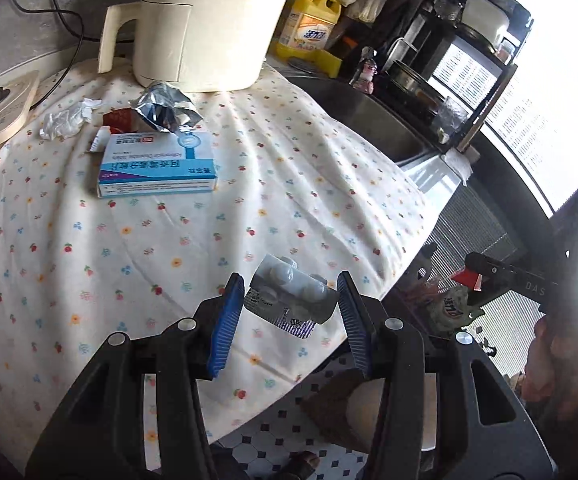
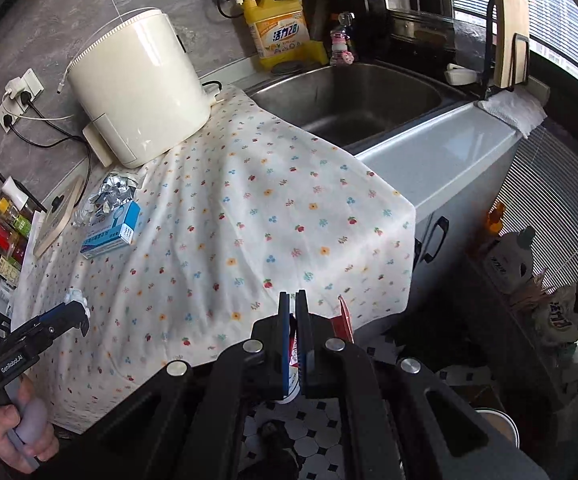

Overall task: Collect trash
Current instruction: 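Carry the blister pack and red wrapper over the white bin and open both tools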

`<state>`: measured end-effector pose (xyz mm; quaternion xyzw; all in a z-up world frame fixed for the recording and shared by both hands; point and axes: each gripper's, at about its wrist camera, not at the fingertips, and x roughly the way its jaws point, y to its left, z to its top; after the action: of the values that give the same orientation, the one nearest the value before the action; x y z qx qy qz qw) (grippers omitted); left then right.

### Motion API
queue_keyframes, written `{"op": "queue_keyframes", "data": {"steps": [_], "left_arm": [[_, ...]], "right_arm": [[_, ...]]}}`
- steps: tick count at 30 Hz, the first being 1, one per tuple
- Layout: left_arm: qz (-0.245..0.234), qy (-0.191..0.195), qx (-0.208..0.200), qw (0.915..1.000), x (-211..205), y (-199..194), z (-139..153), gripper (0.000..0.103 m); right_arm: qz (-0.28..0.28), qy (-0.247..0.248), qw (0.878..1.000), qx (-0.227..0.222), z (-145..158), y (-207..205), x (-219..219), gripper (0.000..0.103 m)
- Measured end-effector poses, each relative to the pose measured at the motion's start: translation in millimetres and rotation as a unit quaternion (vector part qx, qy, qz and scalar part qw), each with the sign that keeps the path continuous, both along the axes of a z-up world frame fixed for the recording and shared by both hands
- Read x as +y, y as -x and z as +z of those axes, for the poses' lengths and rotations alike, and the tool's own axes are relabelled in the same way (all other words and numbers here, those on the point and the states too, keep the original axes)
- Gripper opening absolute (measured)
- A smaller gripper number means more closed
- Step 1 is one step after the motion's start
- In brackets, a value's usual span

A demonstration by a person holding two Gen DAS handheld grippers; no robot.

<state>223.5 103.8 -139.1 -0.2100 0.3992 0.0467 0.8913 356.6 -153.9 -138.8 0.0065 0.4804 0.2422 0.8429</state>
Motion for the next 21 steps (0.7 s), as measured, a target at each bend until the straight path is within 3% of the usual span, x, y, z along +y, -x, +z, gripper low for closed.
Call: {"op": "queue_keyframes", "data": {"steps": [6,13,17,21], "left_arm": [[-0.056,0.002,0.009,0.9984,-69,-16,-6,0.048],[-0.122,0.006,0.039,0.9917,-155,-21,-33,0.048],[-0.154,0.01,0.058,0.9863,-205,-20,-52,0.048],[-0.177,0.014,0.075,0.9812,-250,-19,-70,0.048]], "right_arm": [[-0.063,0.006,0.998,0.031,-25,20,-92,0.004],[-0.128,0.017,0.988,0.084,-75,57,-190,0.004],[-0.148,0.019,0.982,0.116,-102,80,-232,0.004],[-0.162,0.018,0.976,0.146,-122,98,-268,0.012]]}}
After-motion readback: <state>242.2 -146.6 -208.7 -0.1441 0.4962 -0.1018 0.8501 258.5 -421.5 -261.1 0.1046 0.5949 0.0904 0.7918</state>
